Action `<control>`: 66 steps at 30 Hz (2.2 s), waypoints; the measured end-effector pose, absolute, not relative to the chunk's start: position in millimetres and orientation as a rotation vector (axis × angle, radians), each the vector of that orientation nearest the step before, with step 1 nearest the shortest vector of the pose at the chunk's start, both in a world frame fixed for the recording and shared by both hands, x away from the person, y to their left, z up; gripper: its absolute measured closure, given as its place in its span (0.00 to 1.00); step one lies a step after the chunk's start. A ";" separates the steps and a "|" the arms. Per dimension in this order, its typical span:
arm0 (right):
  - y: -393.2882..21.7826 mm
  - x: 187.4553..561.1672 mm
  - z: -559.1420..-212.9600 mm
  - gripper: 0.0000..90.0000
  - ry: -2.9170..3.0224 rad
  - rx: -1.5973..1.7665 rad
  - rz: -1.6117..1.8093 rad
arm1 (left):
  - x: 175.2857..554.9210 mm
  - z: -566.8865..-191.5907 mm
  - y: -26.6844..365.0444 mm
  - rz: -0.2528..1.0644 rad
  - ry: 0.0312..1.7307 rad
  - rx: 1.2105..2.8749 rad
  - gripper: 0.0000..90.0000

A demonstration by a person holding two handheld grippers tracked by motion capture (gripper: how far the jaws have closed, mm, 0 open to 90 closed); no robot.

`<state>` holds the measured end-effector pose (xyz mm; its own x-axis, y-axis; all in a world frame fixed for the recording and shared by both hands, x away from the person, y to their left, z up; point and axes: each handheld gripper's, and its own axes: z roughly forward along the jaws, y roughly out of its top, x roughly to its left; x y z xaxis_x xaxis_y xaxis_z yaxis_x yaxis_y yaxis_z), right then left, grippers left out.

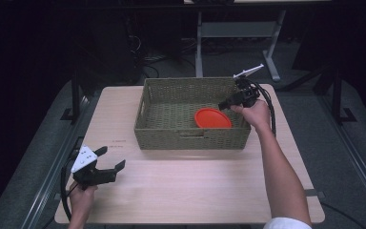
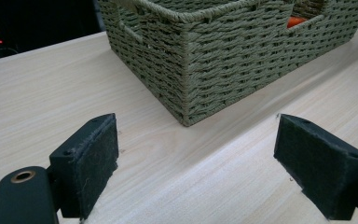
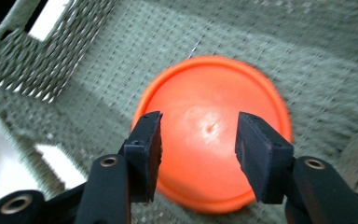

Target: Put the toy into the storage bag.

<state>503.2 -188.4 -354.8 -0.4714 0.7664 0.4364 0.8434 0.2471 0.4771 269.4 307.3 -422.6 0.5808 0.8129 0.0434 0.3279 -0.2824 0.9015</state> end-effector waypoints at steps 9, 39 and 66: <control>-189.9 492.1 -347.5 0.40 -2.374 -1.516 -1.099 | 268.4 -422.3 307.9 0.632 0.918 1.853 0.15; -200.5 457.6 -335.2 0.30 -2.324 -1.351 -1.243 | 268.7 -422.3 306.9 0.630 0.911 1.868 0.15; -204.2 429.5 -333.3 0.29 -2.334 -1.264 -1.289 | 268.6 -422.5 306.1 0.626 0.913 1.869 0.15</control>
